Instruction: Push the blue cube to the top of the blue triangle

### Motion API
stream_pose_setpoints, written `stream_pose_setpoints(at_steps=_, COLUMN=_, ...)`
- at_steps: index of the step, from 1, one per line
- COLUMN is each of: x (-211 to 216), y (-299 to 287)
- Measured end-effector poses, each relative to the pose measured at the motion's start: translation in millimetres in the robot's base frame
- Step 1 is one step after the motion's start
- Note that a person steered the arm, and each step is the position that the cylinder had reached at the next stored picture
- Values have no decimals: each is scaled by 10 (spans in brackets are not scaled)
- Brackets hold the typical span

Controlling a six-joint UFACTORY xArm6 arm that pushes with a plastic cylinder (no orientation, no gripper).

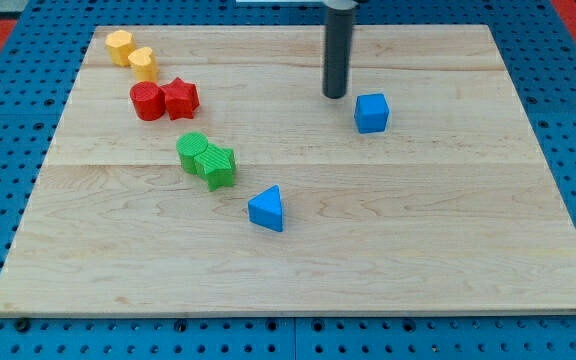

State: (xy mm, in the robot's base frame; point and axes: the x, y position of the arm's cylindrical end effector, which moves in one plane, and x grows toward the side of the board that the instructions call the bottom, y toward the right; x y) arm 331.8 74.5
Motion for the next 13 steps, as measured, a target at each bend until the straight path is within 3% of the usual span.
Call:
stream_pose_setpoints(at_steps=1, x=50, y=304)
stream_pose_setpoints(at_steps=3, x=580, y=525)
stream_pose_setpoints(at_steps=4, x=644, y=1199)
stream_pose_setpoints(at_steps=6, x=1147, y=445)
stream_pose_setpoints(at_steps=7, x=996, y=421)
stream_pose_setpoints(at_steps=8, x=683, y=898)
stream_pose_setpoints(at_steps=10, x=981, y=158)
stream_pose_setpoints(at_steps=12, x=499, y=291)
stream_pose_setpoints(at_steps=13, x=558, y=144)
